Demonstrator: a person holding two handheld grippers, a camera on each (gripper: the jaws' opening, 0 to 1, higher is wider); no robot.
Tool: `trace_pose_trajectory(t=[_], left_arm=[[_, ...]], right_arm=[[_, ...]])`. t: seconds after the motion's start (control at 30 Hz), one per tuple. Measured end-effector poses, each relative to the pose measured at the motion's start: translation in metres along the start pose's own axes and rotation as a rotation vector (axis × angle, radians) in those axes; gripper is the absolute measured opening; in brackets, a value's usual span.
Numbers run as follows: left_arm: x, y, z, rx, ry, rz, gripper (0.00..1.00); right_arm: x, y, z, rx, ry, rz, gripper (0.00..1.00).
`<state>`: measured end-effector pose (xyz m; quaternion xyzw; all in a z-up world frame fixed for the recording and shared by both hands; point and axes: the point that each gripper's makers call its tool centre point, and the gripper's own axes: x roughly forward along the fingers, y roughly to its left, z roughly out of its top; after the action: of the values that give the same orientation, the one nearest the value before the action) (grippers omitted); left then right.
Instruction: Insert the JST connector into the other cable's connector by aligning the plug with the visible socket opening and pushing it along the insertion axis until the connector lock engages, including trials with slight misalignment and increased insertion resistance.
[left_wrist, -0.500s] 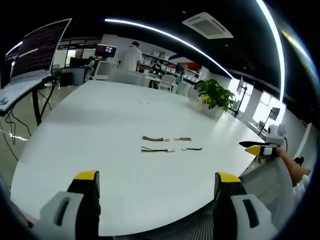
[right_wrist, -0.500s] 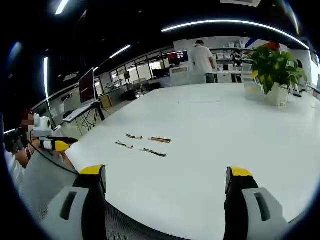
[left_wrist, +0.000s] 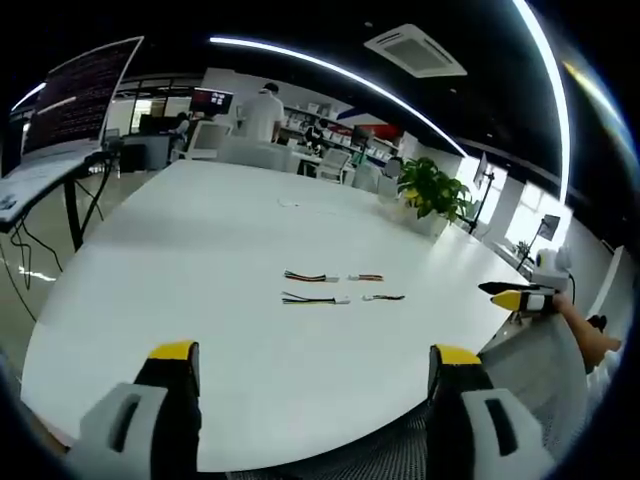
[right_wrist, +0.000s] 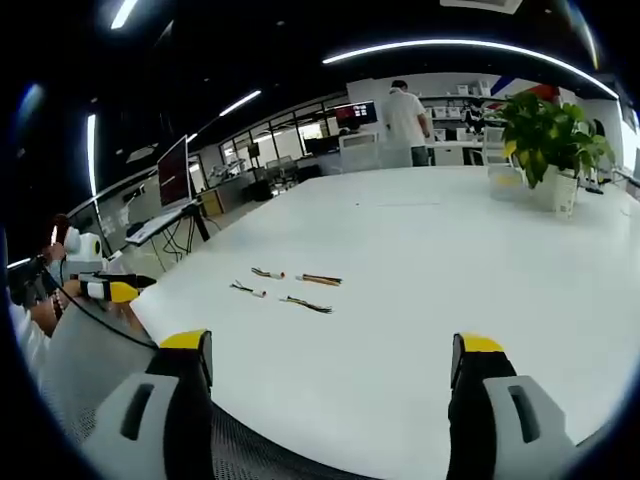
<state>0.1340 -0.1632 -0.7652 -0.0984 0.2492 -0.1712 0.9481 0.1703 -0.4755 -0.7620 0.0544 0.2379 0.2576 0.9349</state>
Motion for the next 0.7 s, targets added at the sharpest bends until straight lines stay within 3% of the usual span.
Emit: trace_pose_trajectory(t=[0.7], left_arm=[[-0.0011,0.001,0.0005,-0.01,-0.007,0.0,0.93]], right_arm=[[-0.0005,0.0013,-0.0007,0.004,0.0,0.001,0.97]])
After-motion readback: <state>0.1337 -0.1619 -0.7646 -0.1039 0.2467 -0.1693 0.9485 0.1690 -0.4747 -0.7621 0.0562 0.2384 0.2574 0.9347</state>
